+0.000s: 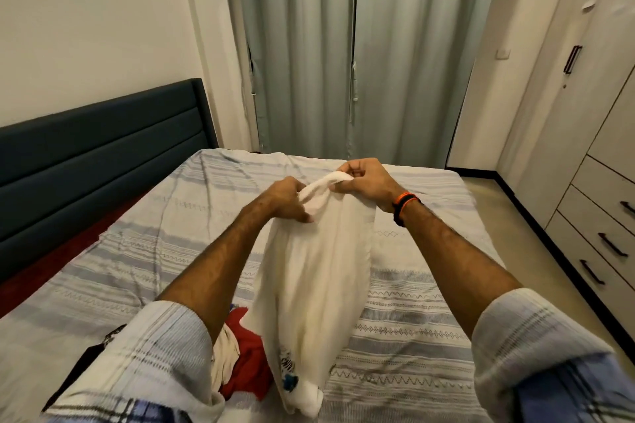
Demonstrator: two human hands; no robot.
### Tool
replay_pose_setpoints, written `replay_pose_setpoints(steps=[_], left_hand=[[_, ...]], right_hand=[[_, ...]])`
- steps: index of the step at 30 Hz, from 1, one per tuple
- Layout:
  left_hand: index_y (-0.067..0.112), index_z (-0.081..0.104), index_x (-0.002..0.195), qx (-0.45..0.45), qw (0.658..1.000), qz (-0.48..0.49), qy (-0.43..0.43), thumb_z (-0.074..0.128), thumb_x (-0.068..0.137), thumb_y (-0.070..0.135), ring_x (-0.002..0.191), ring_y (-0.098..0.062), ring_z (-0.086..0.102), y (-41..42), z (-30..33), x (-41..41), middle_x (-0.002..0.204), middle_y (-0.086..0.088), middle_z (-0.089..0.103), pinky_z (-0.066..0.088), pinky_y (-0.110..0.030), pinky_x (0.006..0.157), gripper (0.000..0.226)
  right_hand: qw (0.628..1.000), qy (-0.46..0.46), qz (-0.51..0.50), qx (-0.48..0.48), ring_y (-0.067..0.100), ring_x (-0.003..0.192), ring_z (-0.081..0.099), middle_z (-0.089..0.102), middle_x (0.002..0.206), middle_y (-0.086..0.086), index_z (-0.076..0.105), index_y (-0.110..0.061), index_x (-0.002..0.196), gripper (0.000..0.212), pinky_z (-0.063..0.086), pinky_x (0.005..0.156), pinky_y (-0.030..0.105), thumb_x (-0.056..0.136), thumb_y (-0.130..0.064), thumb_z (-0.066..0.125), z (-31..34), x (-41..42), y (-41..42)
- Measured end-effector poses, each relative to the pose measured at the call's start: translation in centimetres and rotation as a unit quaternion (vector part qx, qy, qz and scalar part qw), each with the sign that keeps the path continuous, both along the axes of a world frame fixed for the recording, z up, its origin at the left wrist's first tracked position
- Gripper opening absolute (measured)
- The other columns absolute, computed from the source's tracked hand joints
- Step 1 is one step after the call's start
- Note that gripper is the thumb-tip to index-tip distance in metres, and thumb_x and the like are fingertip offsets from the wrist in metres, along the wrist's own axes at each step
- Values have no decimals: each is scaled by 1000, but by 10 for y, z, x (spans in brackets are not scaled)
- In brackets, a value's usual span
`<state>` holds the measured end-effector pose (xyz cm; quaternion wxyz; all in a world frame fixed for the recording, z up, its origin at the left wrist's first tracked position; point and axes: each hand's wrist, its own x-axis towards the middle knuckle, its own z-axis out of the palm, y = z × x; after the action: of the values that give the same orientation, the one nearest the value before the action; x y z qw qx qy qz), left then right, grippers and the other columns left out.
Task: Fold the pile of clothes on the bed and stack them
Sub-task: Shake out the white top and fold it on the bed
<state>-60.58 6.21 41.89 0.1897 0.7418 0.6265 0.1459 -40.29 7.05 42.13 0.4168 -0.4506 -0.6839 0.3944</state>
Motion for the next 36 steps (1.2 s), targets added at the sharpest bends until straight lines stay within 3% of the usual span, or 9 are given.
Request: replay_pose_setpoints(steps=[3, 7, 11, 15, 18, 25, 29, 33, 36], left_hand=[[9, 70, 90, 5, 983, -62, -171, 84, 76, 21, 76, -15, 60, -13, 10, 21, 85, -3, 66, 49, -24, 65, 22], [-7, 70, 93, 41, 960, -48, -272, 78, 79, 14, 78, -19, 54, -16, 15, 18, 84, -8, 60, 45, -31, 71, 27], [3, 69, 102, 96, 935, 2, -342, 74, 86, 17, 84, -23, 62, -17, 20, 2, 95, -9, 67, 55, -38, 78, 21], [17, 65, 103, 62, 955, 14, -291, 72, 88, 32, 84, -15, 62, -14, 20, -8, 94, 0, 65, 53, -28, 71, 23], [26, 62, 102, 15, 961, 23, -274, 77, 82, 39, 76, -2, 59, -18, 17, -6, 85, 14, 62, 46, -15, 57, 28], [19, 63, 105, 72, 920, 48, -382, 64, 94, 36, 84, -11, 62, -20, 20, -6, 90, 7, 64, 51, -22, 72, 20], [15, 67, 98, 158, 912, 93, -366, 63, 95, 31, 87, -20, 60, -14, 23, -12, 88, 1, 64, 53, -36, 83, 17], [15, 68, 111, 228, 863, 243, -381, 62, 95, 36, 96, -25, 63, -6, 31, -21, 96, -1, 63, 53, -37, 88, 27], [14, 65, 114, 253, 817, 334, -395, 61, 96, 32, 97, -24, 64, -5, 34, -34, 103, -6, 66, 51, -33, 82, 26]], right_hand=[[999, 11, 10, 31, 12, 70, 64, 71, 81, 7, 71, -6, 90, 26, 55, 69, 26, 68, -2, 86, 1, -18, -2], [995, 99, -15, -19, 14, 82, 66, 69, 95, 8, 63, -5, 113, 55, 58, 76, 29, 66, -12, 90, -7, -16, -2], [995, -26, 62, -76, 13, 78, 58, 66, 80, -2, 70, -6, 97, 29, 48, 71, 31, 78, -23, 83, -29, -1, -6], [997, 50, 42, -44, 19, 86, 61, 63, 90, 8, 63, -1, 95, 26, 54, 84, 43, 94, -26, 66, -34, -10, 0], [998, 39, 47, 17, 17, 81, 57, 61, 87, 7, 61, -11, 95, 13, 49, 66, 26, 98, -23, 59, -22, -26, -1], [996, 22, 84, 30, 20, 64, 40, 48, 71, 6, 60, 1, 84, 44, 32, 58, 32, 93, -42, 64, -22, -32, 1], [991, -25, 119, -52, 19, 73, 65, 71, 84, 8, 71, -4, 92, 33, 55, 67, 36, 83, -36, 78, -30, -18, -3], [978, -189, 67, -58, 17, 73, 64, 71, 83, 4, 74, -6, 92, 35, 49, 67, 27, 82, -39, 77, -44, -6, -1], [979, -193, 0, -56, 20, 74, 61, 68, 83, 8, 71, -2, 84, 40, 45, 69, 30, 87, -42, 71, -49, 5, 5]])
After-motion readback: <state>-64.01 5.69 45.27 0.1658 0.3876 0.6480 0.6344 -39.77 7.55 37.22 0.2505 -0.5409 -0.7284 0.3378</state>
